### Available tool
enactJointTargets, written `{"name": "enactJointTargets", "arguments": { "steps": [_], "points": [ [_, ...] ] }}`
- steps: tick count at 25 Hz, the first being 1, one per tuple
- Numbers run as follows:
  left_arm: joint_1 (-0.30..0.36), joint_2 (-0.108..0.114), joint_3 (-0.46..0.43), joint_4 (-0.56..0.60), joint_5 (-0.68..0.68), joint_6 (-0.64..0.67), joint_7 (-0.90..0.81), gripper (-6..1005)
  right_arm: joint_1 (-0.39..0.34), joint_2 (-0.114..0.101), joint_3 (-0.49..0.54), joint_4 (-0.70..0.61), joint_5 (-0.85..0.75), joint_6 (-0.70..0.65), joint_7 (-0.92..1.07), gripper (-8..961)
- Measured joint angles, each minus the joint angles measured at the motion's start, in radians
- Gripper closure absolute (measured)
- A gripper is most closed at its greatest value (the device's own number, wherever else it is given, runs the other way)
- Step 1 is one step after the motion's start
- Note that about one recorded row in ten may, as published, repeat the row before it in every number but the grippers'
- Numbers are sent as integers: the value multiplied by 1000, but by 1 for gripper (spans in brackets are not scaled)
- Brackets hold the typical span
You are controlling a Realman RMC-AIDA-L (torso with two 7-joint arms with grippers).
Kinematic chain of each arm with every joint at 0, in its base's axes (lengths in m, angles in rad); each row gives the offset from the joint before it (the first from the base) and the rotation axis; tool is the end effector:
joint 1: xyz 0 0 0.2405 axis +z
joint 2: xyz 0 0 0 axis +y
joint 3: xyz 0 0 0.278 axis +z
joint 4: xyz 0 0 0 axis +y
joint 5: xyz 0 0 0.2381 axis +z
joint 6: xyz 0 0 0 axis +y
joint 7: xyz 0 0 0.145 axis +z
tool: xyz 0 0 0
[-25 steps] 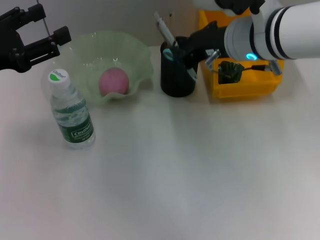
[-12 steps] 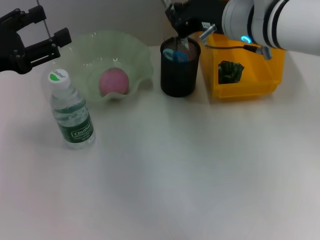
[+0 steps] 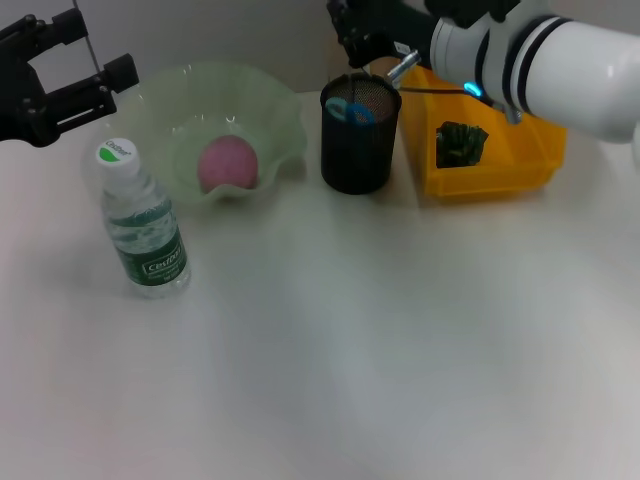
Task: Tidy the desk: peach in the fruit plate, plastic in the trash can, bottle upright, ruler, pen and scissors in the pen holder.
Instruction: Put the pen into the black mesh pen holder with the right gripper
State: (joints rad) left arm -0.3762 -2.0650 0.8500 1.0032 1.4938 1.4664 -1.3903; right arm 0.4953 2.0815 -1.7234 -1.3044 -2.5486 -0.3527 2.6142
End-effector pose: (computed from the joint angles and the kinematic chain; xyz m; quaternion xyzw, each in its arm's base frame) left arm -0.2522 0.3789 0.0809 -0.8816 -0.1060 -0.3600 0.2863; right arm 0.1225 0.4546 -0.0337 -0.8640 0.1405 0.1392 0.4631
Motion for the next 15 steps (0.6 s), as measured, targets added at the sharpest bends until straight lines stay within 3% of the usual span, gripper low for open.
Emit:
{"name": "enactJointTargets", "arguments": {
  "steps": [15],
  "points": [
    [-4, 2, 0, 0, 0, -3, 13, 193, 26, 0, -65, 190, 60, 246, 14, 823]
  ]
}}
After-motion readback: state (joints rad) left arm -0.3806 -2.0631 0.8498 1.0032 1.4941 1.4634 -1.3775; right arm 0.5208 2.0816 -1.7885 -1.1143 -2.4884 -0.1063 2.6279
